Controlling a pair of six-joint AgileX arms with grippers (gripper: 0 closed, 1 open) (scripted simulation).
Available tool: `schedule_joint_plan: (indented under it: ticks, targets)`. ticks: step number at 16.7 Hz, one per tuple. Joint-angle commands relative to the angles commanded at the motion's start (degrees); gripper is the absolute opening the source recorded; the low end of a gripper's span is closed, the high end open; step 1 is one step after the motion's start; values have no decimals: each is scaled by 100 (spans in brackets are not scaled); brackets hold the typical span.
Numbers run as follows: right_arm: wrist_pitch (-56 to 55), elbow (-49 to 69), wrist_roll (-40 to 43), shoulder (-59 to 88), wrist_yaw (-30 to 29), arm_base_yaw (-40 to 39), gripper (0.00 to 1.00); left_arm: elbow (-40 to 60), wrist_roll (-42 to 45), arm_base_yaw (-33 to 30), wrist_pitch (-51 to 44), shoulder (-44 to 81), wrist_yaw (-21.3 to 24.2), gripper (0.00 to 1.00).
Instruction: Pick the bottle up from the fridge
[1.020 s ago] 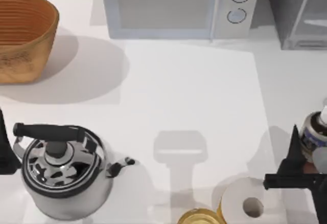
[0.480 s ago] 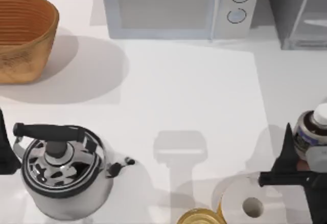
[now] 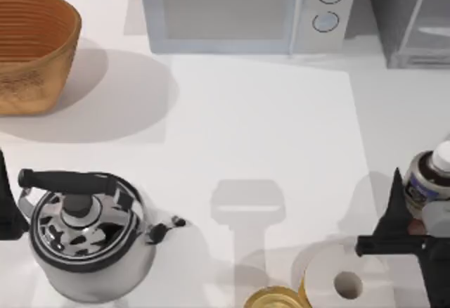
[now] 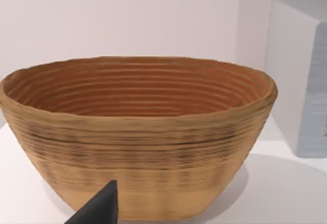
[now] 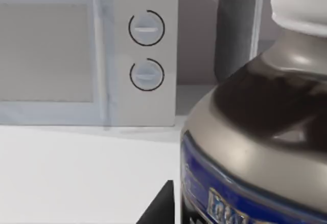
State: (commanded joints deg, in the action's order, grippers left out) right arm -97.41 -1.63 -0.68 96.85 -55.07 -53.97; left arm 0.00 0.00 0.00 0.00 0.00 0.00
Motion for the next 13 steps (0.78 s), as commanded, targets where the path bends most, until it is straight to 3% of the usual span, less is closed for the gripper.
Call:
schedule_joint_plan:
  ticks: [11,13]
  targets:
    - [0,0,0,0,0,0,98,0,0,0,0,0,0,100]
    - [0,0,0,0,0,0,100,0,0,0,0,0,0,100]
